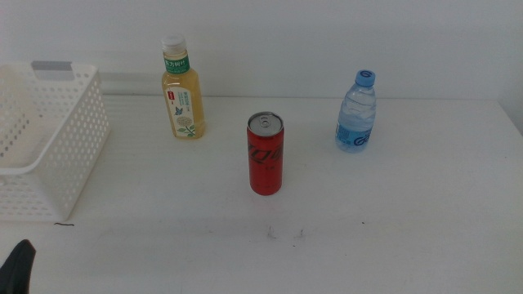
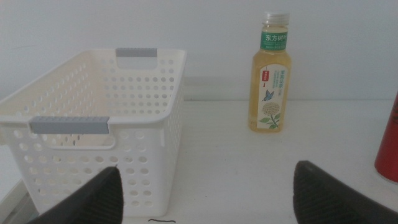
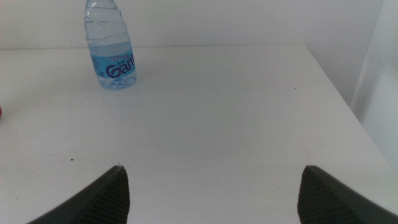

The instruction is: Use arms to grab the bottles and put them into the dustbin to the left of the table.

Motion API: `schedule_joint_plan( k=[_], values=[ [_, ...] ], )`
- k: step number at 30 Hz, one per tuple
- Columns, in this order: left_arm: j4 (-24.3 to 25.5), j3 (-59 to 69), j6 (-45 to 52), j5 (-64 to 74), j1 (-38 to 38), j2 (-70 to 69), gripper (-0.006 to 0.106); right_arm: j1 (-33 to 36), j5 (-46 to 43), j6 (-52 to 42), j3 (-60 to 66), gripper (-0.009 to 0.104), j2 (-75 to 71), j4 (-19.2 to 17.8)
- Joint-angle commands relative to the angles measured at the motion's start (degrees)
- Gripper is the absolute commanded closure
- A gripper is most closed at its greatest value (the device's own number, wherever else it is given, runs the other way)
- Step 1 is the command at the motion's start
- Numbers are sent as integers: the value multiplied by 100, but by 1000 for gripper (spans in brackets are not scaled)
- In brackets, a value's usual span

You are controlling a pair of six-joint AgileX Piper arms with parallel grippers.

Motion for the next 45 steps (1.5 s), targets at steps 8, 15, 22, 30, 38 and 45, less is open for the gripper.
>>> schedule_joint_plan(
  k=[8, 15, 22, 30, 38, 45],
  values=[
    [-39, -3, -14, -266, -3, -20, 7, -39, -50, -39, 21, 16, -24, -38],
    [-39, -3, -2, -449, -3, -20, 7, -39, -50, -39, 21, 16, -24, -38],
    [0, -3, 107, -2950, -1298, 2396, 7, -39, -50, -39, 21, 16, -24, -38],
    [-644, -3, 409, -6892, -3338, 6363, 7, -39, -50, -39, 21, 16, -24, -38],
    [-565, -3, 471, -8010, -3437, 7660, 7, -39, -50, -39, 21, 16, -24, -38],
    [-431, -3, 471, -8010, -3437, 7649, 7, -39, -50, -39, 21, 16, -24, -38]
  ],
)
